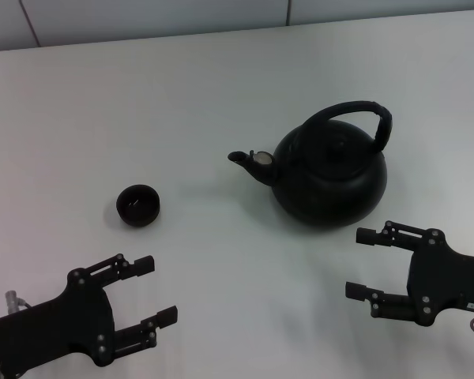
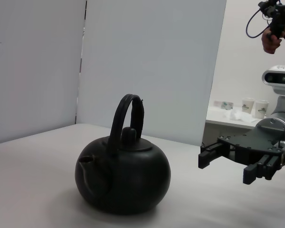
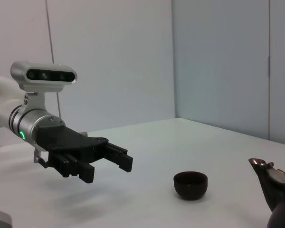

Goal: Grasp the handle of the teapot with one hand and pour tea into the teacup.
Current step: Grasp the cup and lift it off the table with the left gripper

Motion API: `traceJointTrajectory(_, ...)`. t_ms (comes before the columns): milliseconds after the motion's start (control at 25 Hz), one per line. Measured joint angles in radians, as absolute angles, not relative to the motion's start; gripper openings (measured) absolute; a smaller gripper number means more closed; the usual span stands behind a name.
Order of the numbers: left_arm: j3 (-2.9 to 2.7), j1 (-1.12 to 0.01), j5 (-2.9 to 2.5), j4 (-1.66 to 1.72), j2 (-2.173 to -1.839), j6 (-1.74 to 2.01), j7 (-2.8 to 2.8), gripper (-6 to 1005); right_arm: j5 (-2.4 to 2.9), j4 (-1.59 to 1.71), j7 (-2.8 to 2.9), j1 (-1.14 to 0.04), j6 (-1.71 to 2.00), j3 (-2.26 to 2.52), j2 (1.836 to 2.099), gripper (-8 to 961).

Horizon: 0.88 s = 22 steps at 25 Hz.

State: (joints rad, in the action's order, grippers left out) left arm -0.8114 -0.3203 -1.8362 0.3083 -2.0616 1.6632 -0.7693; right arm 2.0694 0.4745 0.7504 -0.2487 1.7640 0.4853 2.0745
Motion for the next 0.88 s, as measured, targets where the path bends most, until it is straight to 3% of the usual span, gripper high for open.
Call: traceJointTrajectory(880,-0.737,-0.322,-1.609,0.270,-2.069,1.578,-0.713,750,2.062,0.467,0.755,-0.258,1.753,0.485,2.077,749)
